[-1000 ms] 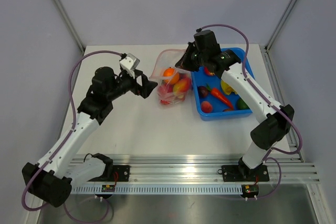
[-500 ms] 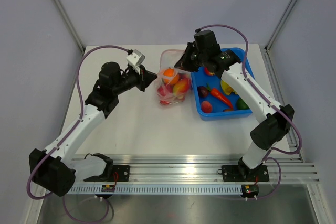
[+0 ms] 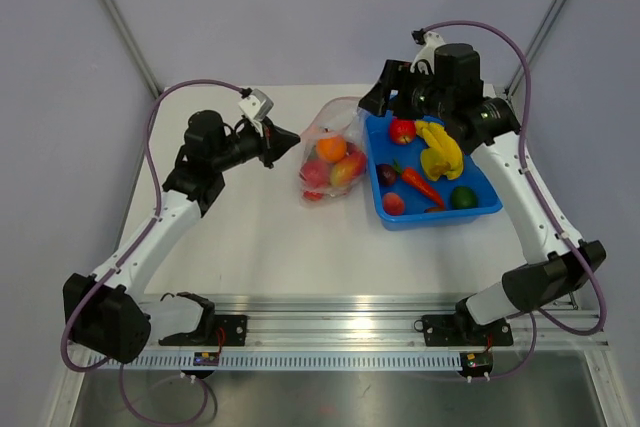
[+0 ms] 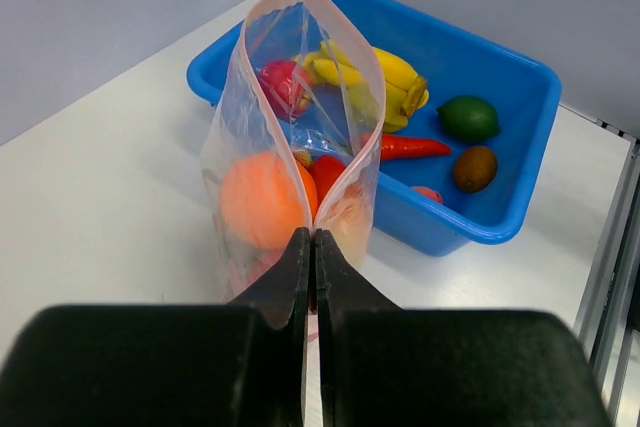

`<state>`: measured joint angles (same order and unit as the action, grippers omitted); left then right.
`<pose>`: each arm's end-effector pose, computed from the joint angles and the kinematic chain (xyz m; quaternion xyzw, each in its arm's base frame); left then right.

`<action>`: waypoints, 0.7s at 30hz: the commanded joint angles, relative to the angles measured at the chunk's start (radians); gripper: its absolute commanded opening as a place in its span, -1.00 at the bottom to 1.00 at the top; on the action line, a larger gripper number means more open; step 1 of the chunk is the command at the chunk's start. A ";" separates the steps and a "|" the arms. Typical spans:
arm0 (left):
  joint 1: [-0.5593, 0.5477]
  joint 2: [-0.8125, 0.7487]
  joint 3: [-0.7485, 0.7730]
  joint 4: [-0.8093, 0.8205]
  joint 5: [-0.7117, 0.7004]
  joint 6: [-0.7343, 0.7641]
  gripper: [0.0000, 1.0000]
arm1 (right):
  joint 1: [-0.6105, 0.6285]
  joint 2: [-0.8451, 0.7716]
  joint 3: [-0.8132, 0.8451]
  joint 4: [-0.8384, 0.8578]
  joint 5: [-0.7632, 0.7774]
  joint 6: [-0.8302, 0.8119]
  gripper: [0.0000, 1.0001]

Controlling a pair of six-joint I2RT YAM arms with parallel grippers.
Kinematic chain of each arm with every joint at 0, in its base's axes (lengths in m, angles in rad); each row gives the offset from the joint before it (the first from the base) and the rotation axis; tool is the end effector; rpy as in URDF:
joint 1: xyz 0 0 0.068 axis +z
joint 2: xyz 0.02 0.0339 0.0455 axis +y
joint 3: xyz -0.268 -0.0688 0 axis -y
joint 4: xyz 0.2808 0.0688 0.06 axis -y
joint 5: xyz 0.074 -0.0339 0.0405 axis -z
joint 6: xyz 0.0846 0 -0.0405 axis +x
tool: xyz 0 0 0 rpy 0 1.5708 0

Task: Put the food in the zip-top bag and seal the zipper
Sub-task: Adjust the zipper food storage bag at the center of the board, then zip the zipper food storage bag at the center of the board.

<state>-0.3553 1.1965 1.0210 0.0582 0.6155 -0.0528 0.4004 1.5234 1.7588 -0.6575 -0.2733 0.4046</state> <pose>0.3121 -0.1679 0.3563 0.3063 0.6738 -0.3500 0.5742 0.3670 0.1801 0.4413 -0.0723 0.8319 0.3161 0.4504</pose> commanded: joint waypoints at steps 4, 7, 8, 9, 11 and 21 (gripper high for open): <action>0.052 0.003 0.056 0.049 0.076 0.030 -1.00 | -0.023 -0.137 -0.227 0.195 -0.055 -0.451 0.44; 0.070 0.011 0.068 0.040 0.095 0.030 -1.00 | -0.049 -0.207 -0.493 0.523 -0.015 -0.571 0.47; 0.072 0.017 0.073 0.040 0.101 0.025 -1.00 | -0.078 -0.207 -0.539 0.586 -0.062 -0.581 0.47; 0.072 0.018 0.073 0.037 0.110 0.022 -1.00 | -0.137 -0.198 -0.592 0.693 -0.090 -0.563 0.44; 0.072 0.021 0.073 0.043 0.119 0.016 -1.00 | -0.207 -0.146 -0.619 0.754 -0.277 -0.556 0.40; 0.073 0.025 0.103 0.005 0.139 0.033 -1.00 | -0.331 0.104 -0.452 0.837 -0.791 -0.599 0.34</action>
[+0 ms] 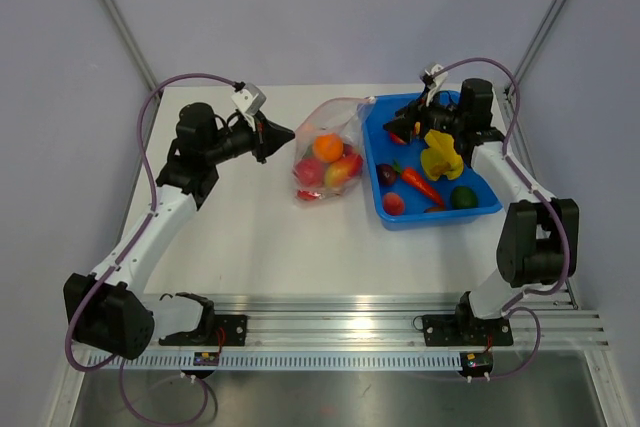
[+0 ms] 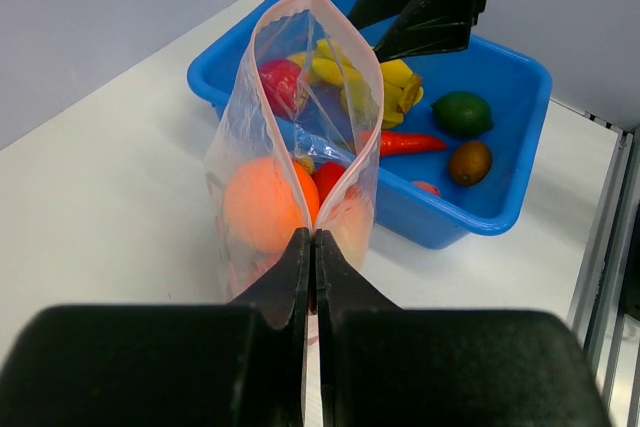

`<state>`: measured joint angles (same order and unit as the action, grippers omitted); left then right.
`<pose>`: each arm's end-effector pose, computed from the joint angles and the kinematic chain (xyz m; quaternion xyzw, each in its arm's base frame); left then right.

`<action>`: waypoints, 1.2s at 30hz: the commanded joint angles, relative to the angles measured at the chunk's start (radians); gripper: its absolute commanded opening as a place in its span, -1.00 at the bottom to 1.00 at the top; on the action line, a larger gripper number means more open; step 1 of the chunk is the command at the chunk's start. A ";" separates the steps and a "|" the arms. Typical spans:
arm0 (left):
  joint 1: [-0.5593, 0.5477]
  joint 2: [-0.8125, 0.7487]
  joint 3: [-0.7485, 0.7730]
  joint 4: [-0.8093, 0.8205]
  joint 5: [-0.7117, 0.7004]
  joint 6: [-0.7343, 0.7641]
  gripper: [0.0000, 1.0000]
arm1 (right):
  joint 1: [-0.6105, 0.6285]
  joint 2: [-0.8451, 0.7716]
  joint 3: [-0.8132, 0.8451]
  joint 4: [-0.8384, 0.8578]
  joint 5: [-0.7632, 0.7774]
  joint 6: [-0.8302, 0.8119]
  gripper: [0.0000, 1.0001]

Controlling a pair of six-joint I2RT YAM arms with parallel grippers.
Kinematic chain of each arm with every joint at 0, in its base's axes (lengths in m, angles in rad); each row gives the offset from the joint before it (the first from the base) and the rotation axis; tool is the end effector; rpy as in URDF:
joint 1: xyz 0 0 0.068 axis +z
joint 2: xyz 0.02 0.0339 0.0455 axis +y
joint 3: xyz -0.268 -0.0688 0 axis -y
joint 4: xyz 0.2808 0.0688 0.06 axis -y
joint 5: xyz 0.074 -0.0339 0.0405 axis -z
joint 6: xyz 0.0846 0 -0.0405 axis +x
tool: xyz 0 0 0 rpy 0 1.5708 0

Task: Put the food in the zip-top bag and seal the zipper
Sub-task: Zip the zipper food storage bag at the center of the board.

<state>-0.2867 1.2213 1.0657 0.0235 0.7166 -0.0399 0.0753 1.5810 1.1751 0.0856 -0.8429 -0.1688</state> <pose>0.3215 -0.1527 0.3629 0.3160 0.6707 -0.3606 0.5660 0.4221 0.0952 0.2847 -0.3277 0.7052 0.3064 0.5490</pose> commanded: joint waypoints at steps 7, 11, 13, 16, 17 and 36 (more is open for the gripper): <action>0.006 0.013 0.074 0.029 0.044 0.025 -1.00 | -0.003 0.154 0.210 0.190 -0.344 0.081 0.35; 0.006 0.024 0.083 0.030 0.053 0.018 -1.00 | 0.009 0.171 0.236 0.155 -0.369 0.068 0.35; 0.007 0.026 0.086 0.030 0.055 0.018 -1.00 | 0.023 0.178 0.250 0.132 -0.389 0.052 0.34; 0.006 0.029 0.089 0.032 0.057 0.015 -1.00 | 0.047 0.207 0.290 0.057 -0.394 0.011 0.29; 0.007 0.029 0.088 0.032 0.060 0.015 -1.00 | 0.053 0.211 0.299 0.059 -0.394 0.012 0.28; 0.007 0.003 0.118 -0.054 -0.007 0.034 -0.99 | 0.069 0.175 0.232 0.157 -0.355 0.100 -1.00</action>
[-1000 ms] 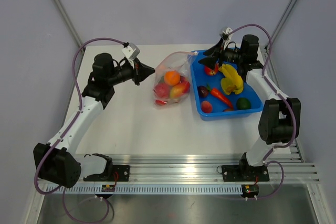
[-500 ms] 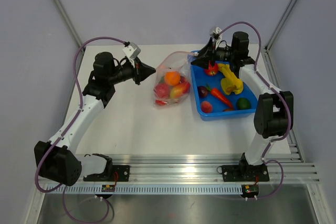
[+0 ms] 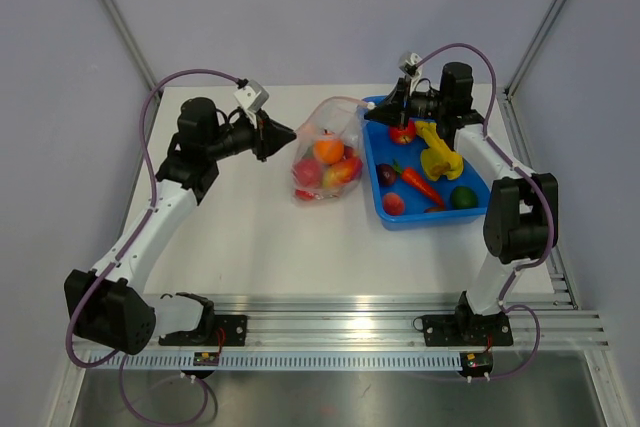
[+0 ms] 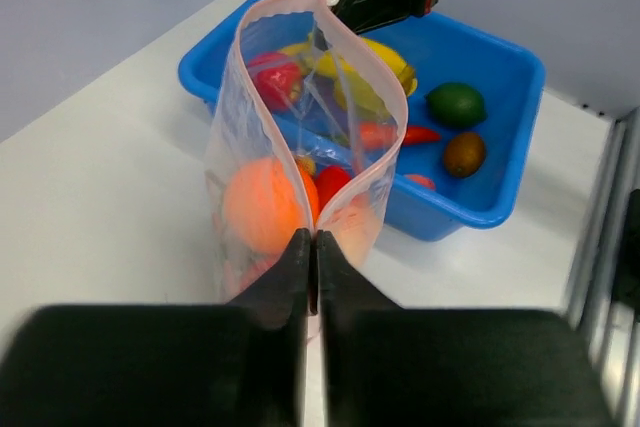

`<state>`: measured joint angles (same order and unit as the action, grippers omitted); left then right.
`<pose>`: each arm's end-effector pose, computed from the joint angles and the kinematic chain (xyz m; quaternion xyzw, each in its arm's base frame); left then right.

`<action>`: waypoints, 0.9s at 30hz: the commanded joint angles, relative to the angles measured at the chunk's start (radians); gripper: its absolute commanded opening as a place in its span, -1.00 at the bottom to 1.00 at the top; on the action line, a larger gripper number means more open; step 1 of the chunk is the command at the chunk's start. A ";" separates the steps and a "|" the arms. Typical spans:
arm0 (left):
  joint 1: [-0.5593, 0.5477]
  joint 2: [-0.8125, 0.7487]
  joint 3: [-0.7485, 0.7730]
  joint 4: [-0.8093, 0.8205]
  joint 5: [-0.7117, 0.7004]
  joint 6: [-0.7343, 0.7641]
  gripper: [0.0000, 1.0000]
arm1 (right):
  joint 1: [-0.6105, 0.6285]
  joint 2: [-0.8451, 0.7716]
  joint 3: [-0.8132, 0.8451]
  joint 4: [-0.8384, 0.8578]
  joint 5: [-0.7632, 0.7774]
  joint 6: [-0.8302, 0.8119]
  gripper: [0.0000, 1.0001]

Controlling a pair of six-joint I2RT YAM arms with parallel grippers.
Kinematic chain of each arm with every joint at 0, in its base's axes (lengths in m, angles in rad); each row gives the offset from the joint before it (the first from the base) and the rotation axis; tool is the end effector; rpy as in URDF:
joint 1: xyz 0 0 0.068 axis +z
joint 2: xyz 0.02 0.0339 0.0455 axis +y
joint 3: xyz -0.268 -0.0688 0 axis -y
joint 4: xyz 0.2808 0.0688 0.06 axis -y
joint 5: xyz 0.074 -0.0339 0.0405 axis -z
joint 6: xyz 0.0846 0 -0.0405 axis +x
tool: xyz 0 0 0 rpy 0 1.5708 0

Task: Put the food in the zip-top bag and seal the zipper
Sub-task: Zip the zipper food storage bag at the center of the board.

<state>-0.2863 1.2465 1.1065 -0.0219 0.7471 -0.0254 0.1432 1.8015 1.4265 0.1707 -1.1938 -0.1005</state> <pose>0.3246 -0.1555 0.3658 0.3266 0.6727 -0.3683 0.5525 0.4515 0.1446 0.3060 -0.4302 0.5935 0.4470 0.5127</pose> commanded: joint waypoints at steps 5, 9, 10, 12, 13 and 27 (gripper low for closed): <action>0.019 0.071 0.368 -0.360 -0.098 0.182 0.35 | 0.015 -0.103 -0.067 0.076 -0.009 0.039 -1.00; -0.008 0.177 0.573 -0.502 -0.043 0.211 0.48 | 0.048 -0.146 -0.083 0.007 0.011 -0.014 -1.00; -0.026 0.189 0.594 -0.512 -0.043 0.240 0.49 | 0.062 -0.163 -0.084 -0.008 0.014 -0.025 -1.00; -0.098 0.223 0.639 -0.530 -0.086 0.272 0.50 | 0.075 -0.178 -0.089 -0.040 0.028 -0.045 -1.00; -0.125 0.235 0.650 -0.535 -0.098 0.301 0.50 | 0.081 -0.192 -0.089 -0.065 0.028 -0.053 -1.00; -0.330 0.333 0.631 -0.418 -0.154 0.384 0.36 | 0.113 -0.274 -0.078 -0.276 -0.015 -0.182 -1.00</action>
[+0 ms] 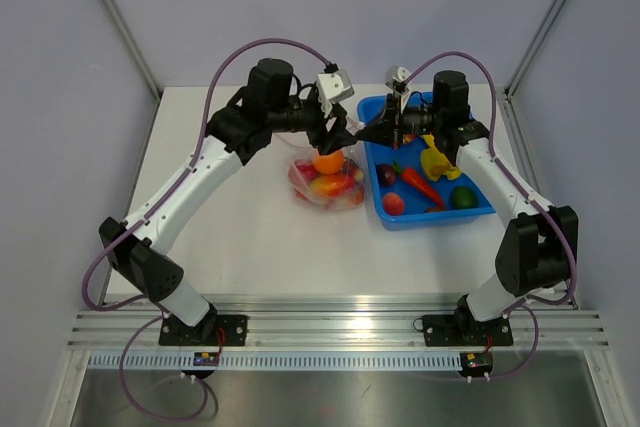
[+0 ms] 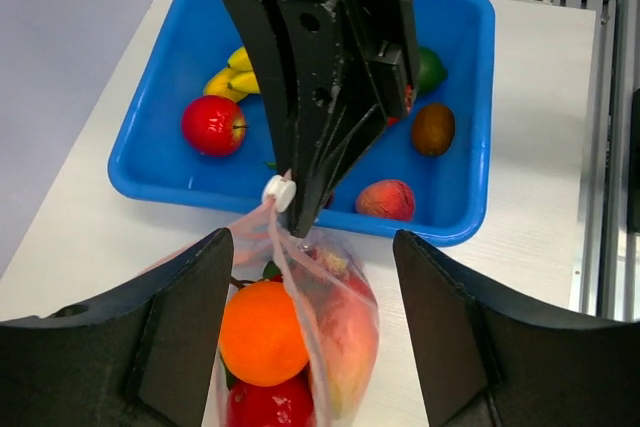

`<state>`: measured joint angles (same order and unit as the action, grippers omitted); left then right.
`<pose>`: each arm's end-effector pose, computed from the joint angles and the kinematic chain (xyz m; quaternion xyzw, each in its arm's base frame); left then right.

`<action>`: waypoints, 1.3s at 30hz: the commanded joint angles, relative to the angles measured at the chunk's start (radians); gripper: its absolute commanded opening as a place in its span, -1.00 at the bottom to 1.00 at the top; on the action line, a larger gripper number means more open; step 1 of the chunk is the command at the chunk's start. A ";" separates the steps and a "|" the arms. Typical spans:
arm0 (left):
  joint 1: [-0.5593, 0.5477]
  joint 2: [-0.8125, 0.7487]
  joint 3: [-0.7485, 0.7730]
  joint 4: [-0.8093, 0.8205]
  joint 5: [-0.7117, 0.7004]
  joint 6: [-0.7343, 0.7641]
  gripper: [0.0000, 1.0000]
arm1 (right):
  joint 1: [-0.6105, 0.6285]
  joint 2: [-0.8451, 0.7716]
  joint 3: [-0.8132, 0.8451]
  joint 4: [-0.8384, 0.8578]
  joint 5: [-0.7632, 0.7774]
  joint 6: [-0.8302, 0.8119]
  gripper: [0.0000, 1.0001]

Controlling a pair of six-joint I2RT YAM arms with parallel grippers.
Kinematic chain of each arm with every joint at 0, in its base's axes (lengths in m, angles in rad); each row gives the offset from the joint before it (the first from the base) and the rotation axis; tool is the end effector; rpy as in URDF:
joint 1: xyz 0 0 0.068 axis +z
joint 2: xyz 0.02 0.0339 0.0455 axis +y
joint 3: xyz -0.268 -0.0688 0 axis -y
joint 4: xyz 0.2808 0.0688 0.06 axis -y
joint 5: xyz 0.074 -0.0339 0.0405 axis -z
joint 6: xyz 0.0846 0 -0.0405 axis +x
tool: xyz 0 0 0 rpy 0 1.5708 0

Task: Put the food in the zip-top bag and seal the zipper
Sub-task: Zip the zipper food storage bag at the center of the board.

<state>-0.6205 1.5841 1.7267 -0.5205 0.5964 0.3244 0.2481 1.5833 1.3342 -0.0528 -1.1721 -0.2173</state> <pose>0.3196 -0.2868 0.4276 0.5068 0.6291 -0.3196 0.4952 0.3805 0.1768 0.3386 -0.4737 0.5773 0.4530 0.4869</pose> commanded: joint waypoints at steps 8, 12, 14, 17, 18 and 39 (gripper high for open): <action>0.004 0.076 0.069 0.043 0.091 0.093 0.21 | 0.008 -0.085 0.022 -0.148 -0.058 -0.126 -1.00; 0.002 0.129 0.123 -0.004 0.137 0.111 0.15 | 0.008 -0.100 0.019 -0.154 -0.055 -0.136 -1.00; 0.002 0.142 0.149 -0.022 0.158 0.113 0.11 | 0.008 -0.100 0.020 -0.162 -0.057 -0.137 -1.00; -0.001 0.146 0.151 -0.013 0.171 0.107 -0.10 | 0.008 -0.098 0.025 -0.168 -0.064 -0.142 -1.00; -0.002 0.146 0.151 -0.013 0.172 0.108 -0.20 | 0.008 -0.098 0.025 -0.170 -0.064 -0.142 -1.00; -0.002 0.149 0.157 -0.128 0.261 0.145 -0.28 | 0.008 -0.095 0.048 -0.205 -0.052 -0.174 -1.00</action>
<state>-0.6205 1.7367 1.8400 -0.6247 0.8089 0.4686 0.2501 1.5303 1.3350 -0.2829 -1.2110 -0.3721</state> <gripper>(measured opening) 0.308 0.014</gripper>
